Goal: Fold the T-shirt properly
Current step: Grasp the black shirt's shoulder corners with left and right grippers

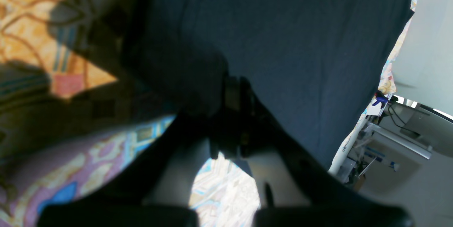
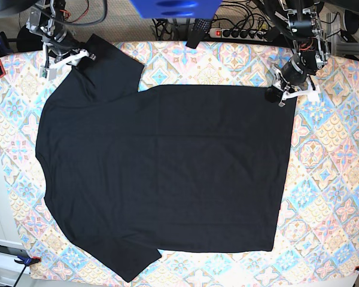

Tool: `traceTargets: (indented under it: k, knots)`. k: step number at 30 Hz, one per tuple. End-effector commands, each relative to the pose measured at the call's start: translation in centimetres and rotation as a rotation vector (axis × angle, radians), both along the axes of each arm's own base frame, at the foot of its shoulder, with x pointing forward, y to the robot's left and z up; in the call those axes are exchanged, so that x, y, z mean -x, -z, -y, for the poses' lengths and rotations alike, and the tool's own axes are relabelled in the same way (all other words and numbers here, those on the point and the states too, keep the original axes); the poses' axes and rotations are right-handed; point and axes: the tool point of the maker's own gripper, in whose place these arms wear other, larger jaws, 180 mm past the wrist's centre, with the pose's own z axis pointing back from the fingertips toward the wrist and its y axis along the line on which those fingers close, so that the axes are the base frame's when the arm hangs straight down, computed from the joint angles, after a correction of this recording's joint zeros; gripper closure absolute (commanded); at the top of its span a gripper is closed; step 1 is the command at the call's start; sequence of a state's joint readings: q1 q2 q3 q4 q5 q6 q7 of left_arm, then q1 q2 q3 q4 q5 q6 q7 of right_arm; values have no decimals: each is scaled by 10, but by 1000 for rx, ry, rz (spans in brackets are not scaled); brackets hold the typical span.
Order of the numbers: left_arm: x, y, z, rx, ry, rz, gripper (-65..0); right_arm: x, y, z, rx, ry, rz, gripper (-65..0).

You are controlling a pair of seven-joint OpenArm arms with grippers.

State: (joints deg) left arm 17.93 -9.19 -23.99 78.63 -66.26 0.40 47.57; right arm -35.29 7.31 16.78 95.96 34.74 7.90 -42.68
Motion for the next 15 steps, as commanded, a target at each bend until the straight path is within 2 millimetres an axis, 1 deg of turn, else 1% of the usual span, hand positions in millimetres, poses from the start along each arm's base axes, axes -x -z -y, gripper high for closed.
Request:
traceTargets:
  k: [1, 7, 12, 15]
  knots:
    - [-4, -5, -4, -9, 6, 17, 0, -4, -6, 4, 11, -4, 26, -230]
    - [-4, -5, -4, -9, 6, 17, 0, -4, -5, 3, 10, -5, 26, -229]
    - [-4, -5, -4, -9, 6, 17, 0, 10, 10, 6, -3, 17, -23, -228]
    - [-4, -5, -4, -9, 6, 17, 0, 23, 22, 7, -14, 34, -68, -230]
